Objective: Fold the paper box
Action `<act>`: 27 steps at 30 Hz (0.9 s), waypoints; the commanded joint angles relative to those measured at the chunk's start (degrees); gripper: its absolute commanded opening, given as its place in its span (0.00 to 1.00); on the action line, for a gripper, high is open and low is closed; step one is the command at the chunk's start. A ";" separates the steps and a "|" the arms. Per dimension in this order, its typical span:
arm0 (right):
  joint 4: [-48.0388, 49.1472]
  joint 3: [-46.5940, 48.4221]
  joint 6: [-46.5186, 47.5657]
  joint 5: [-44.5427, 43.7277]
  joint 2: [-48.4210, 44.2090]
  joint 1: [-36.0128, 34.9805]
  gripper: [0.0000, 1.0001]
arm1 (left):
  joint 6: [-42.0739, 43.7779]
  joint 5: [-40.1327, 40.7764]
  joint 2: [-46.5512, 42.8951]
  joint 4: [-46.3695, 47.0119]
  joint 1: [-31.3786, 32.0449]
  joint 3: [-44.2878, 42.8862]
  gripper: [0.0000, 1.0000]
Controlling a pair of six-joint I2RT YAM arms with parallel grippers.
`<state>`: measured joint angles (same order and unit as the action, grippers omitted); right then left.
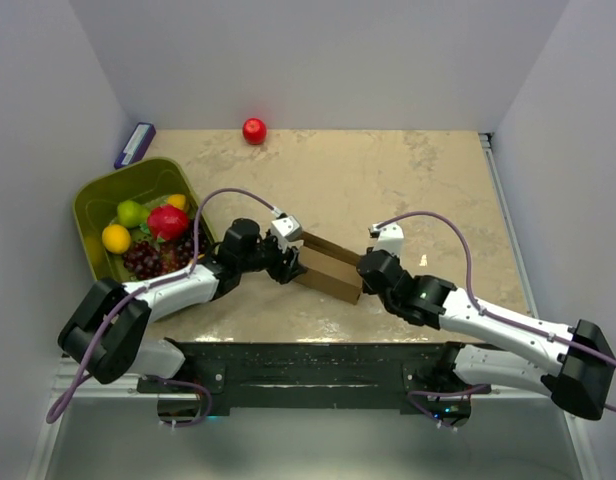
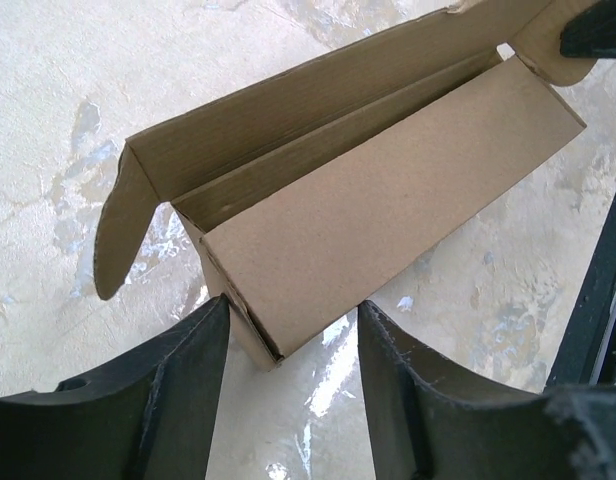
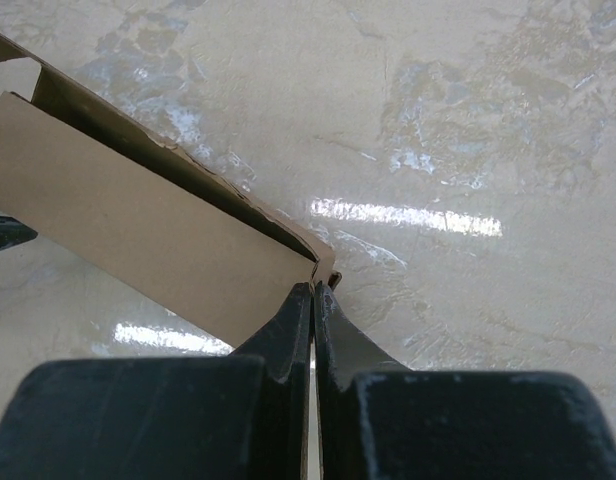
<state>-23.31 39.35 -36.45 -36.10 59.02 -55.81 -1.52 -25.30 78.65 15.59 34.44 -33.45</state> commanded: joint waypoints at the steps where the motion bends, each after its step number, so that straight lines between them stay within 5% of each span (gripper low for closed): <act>1: 1.86 2.39 -3.45 2.96 1.79 -0.44 0.00 | -1.91 0.43 1.15 1.28 1.42 -1.97 0.50; 27: -3.14 4.24 -9.78 0.33 2.68 -0.44 0.00 | -1.03 5.26 0.10 -1.71 5.03 -1.00 0.45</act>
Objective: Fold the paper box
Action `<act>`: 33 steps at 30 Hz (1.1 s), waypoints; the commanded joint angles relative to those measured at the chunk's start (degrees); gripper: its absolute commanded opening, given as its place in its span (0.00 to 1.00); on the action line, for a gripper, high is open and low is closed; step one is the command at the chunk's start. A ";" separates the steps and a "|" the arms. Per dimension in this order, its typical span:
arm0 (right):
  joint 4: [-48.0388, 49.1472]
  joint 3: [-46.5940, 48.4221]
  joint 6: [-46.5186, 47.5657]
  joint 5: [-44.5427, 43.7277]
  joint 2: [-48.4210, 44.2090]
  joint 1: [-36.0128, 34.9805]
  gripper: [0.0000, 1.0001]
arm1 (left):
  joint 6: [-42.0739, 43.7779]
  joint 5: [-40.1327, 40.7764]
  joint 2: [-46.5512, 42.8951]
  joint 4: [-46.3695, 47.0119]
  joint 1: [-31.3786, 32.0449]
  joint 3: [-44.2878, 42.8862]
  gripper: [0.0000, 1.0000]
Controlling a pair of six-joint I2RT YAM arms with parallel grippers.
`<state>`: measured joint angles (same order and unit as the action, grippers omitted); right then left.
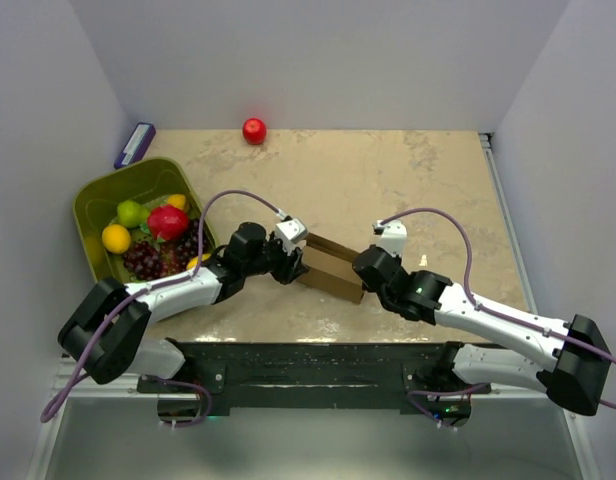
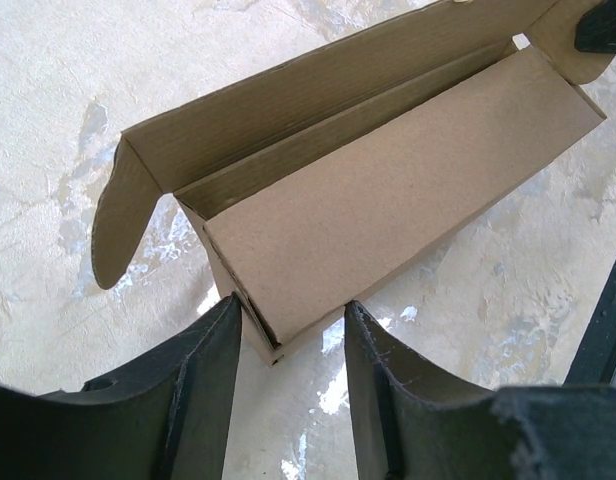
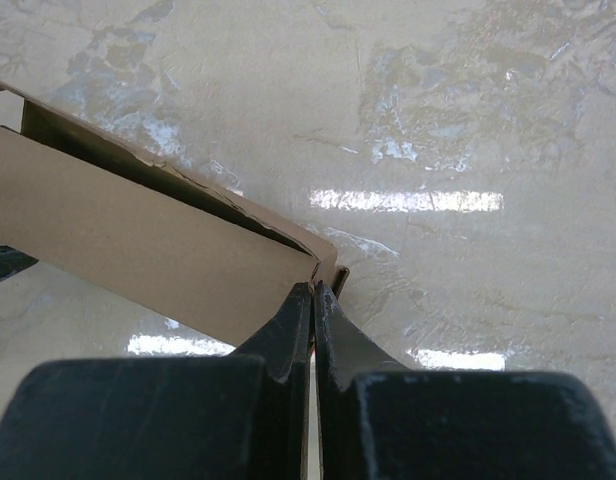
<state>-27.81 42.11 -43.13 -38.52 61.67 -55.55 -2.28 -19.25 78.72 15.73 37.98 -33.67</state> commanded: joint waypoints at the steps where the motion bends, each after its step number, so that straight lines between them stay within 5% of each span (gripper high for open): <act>1: 1.27 1.31 -3.18 2.93 0.03 -0.79 0.00 | -0.26 -0.71 0.03 -1.93 1.49 -0.78 0.44; 19: 1.26 -4.75 -4.41 5.48 -2.08 -0.79 0.00 | -1.76 -1.14 -0.41 -1.31 1.49 -0.87 0.43; 33: -0.75 -4.40 -3.98 2.84 -2.08 -0.79 0.00 | -3.95 -3.52 -8.48 -2.89 -0.71 -0.43 0.81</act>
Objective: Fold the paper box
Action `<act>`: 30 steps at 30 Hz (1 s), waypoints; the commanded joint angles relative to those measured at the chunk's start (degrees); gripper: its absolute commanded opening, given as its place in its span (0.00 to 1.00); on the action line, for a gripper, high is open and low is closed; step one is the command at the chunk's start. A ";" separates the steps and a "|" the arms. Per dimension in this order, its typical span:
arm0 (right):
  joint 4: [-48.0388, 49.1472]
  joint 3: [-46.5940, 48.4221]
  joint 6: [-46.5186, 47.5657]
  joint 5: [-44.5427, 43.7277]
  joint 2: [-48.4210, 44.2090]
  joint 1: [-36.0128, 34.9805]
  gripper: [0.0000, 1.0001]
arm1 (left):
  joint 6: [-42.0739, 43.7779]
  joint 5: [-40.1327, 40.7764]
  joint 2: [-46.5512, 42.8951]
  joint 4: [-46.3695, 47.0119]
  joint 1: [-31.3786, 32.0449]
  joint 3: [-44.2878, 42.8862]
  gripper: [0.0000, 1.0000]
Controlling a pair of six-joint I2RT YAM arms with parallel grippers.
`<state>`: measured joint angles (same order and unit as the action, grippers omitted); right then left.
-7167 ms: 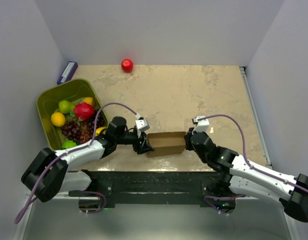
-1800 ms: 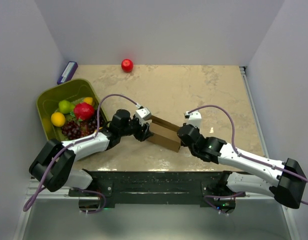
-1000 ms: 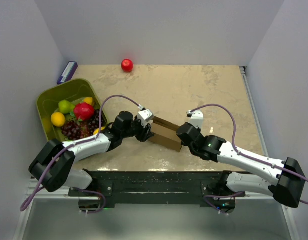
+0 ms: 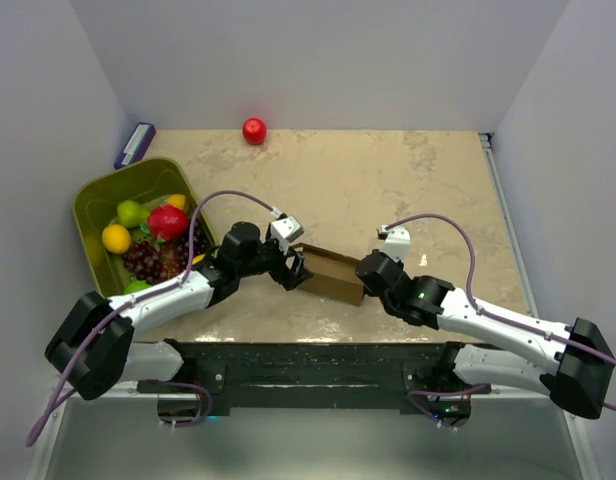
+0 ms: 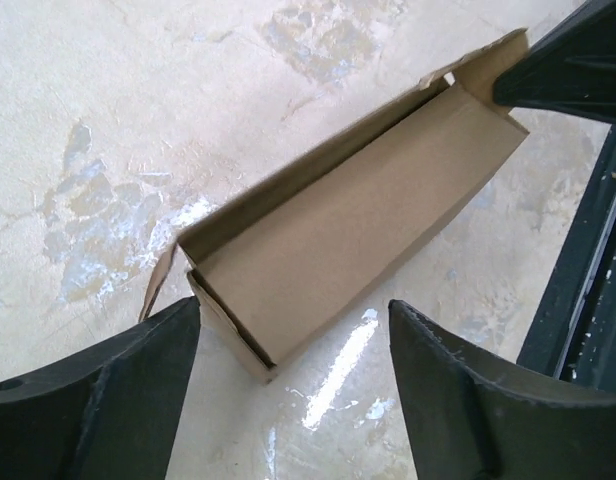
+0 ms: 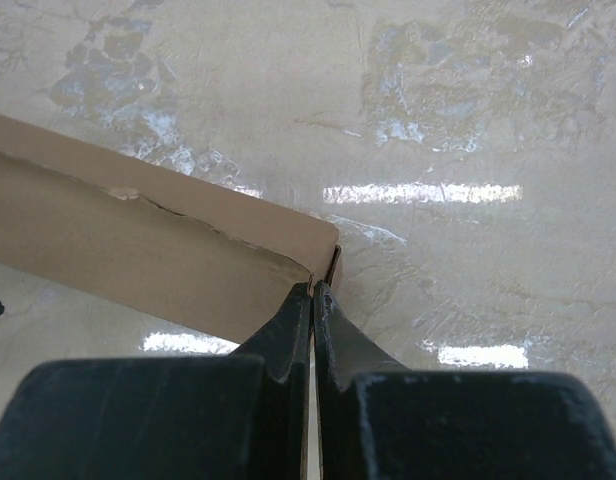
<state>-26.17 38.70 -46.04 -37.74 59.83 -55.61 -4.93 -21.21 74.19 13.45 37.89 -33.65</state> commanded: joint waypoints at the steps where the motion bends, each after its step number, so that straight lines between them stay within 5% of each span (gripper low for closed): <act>1: -2.56 -0.82 -0.98 1.97 -0.33 -0.72 0.00 | -1.40 -1.29 -4.58 -1.06 -0.88 -0.54 0.83; 15: -2.83 -0.29 -0.37 1.79 -0.51 -0.72 0.00 | 0.88 6.45 -7.49 -7.12 -2.03 -4.05 0.75; 26: 0.60 -1.52 1.31 2.14 -0.69 -0.72 0.00 | -0.52 5.83 -4.15 -7.92 -2.03 -4.85 0.52; 30: 0.86 -1.17 1.83 1.53 -0.51 -0.72 0.00 | -2.62 5.83 -3.09 -7.91 -2.03 -5.55 0.35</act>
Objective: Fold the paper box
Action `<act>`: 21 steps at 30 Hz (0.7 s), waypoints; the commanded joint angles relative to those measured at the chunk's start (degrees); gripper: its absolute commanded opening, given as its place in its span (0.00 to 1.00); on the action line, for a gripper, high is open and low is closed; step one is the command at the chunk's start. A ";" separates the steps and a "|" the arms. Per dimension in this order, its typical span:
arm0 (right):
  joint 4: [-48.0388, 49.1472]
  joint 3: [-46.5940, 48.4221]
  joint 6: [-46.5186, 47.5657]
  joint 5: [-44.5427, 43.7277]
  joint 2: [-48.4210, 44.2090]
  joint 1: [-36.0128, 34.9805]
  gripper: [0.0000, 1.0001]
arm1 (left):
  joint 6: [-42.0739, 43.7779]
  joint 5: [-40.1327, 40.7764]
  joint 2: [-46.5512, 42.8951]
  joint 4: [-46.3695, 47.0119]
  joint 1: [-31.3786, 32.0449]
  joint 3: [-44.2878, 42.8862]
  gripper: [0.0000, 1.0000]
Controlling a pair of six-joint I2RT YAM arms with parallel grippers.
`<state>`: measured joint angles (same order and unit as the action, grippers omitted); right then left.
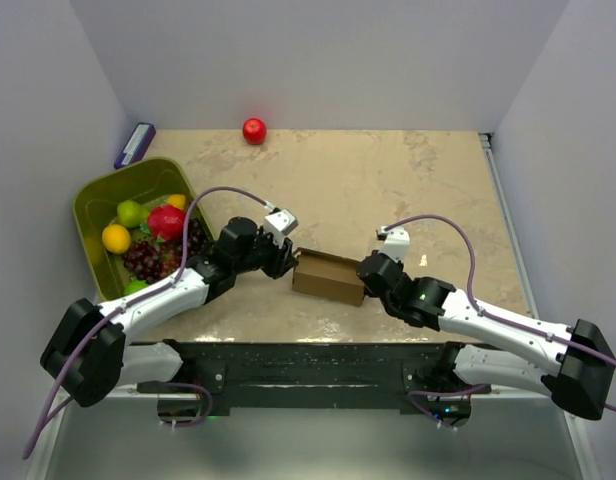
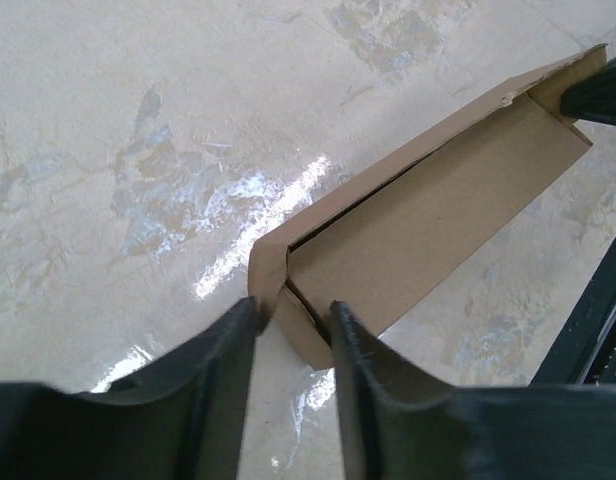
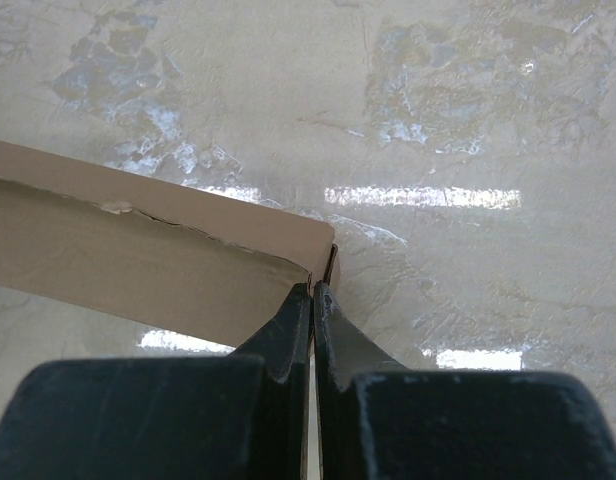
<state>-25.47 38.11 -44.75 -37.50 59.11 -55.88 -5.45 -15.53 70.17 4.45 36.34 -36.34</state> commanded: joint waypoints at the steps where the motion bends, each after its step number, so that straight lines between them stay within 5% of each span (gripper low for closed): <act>1: 0.34 -0.58 0.54 1.20 0.21 -0.55 0.00 | -2.63 0.06 1.11 1.09 -0.39 -3.12 0.32; 11: 4.11 -1.81 2.39 -1.18 -0.49 -1.69 0.00 | -5.88 0.68 2.43 1.18 -0.39 -3.57 0.00; 21: 1.04 -2.95 -3.93 -0.03 -1.81 -1.69 0.08 | -6.76 1.99 0.14 3.37 -0.39 -0.14 0.00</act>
<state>-23.27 36.69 -44.71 -38.26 58.43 -56.99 -10.98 -13.21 72.31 4.82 35.90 -37.52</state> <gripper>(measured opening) 0.050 0.015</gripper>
